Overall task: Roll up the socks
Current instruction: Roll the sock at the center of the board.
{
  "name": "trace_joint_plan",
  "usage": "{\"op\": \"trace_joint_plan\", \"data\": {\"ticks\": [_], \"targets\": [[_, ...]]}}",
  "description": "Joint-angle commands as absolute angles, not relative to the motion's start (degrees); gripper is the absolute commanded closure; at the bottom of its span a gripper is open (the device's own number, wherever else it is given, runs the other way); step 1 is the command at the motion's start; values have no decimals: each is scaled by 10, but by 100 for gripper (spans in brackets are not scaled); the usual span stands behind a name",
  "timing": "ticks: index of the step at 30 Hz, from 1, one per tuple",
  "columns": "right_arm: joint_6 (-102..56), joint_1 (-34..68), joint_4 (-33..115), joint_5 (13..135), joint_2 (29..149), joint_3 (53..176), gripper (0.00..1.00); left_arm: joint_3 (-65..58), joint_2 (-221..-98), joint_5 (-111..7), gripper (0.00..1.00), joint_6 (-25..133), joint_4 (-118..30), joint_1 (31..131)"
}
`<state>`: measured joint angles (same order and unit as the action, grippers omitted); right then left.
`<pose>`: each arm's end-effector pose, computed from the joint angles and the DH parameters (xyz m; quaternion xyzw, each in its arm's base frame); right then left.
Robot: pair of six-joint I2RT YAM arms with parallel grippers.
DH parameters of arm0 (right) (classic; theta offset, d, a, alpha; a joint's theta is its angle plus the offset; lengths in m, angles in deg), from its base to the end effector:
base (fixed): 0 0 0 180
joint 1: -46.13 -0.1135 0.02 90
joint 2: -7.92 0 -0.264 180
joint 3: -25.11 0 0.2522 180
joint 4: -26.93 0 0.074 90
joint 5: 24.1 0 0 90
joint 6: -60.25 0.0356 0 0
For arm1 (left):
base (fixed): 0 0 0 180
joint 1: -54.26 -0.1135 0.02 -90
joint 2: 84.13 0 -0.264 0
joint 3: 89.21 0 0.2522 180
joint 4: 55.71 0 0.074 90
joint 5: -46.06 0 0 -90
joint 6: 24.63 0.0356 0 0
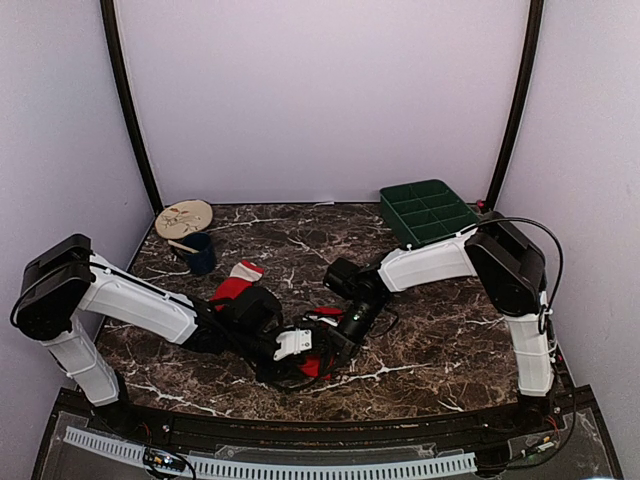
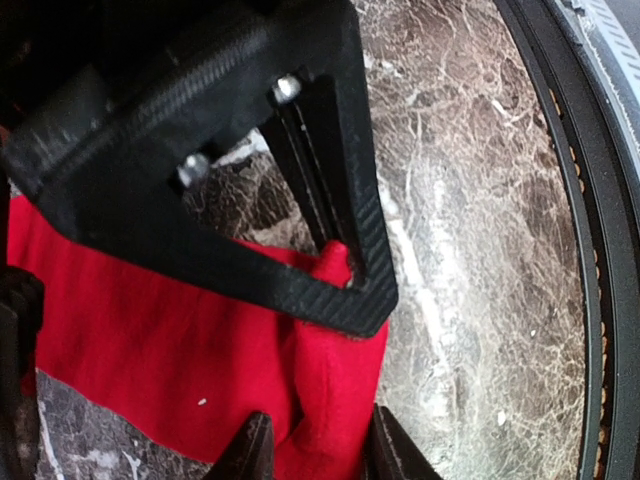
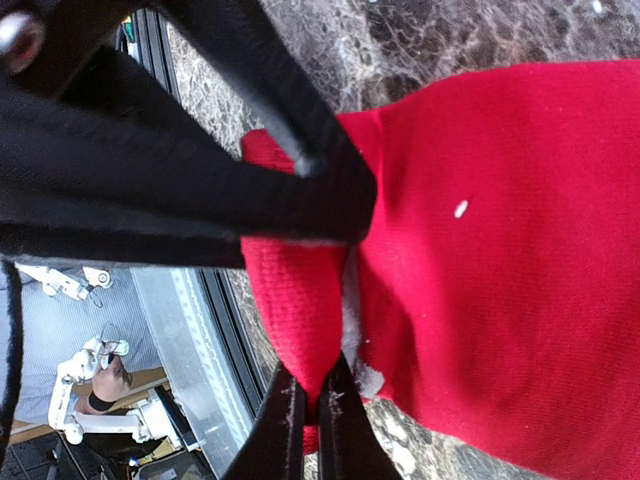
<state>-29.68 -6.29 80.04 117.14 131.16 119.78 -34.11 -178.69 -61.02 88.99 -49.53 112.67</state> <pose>0.2220 0.3340 0.1184 0.4248 -0.7932 -0.4157 0.1320 0.1541 -0.2706 0.1391 0.6433 0.6542 -0.2428 0.3151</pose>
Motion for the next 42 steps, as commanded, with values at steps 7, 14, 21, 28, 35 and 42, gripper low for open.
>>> {"op": "trace_joint_plan", "data": {"ticks": [7, 14, 21, 28, 35, 42], "targets": [[-304, -58, 810, 1182, 1322, 1203, 100, -324, -1797, -619, 75, 916, -449, 1130], [-304, -58, 814, 1177, 1325, 1206, 100, -305, -1813, -638, 85, 928, -417, 1129], [-297, -58, 812, 1155, 1321, 1200, 83, -274, -1826, -659, 89, 938, -369, 1118], [-269, -57, 774, 1139, 1287, 1165, 69, -263, -1821, -673, 89, 941, -340, 1104], [-221, -50, 717, 1110, 1244, 1112, 62, -257, -1817, -690, 89, 940, -319, 1100], [-159, -43, 645, 1076, 1193, 1045, 61, -249, -1819, -715, 89, 950, -299, 1099]]}}
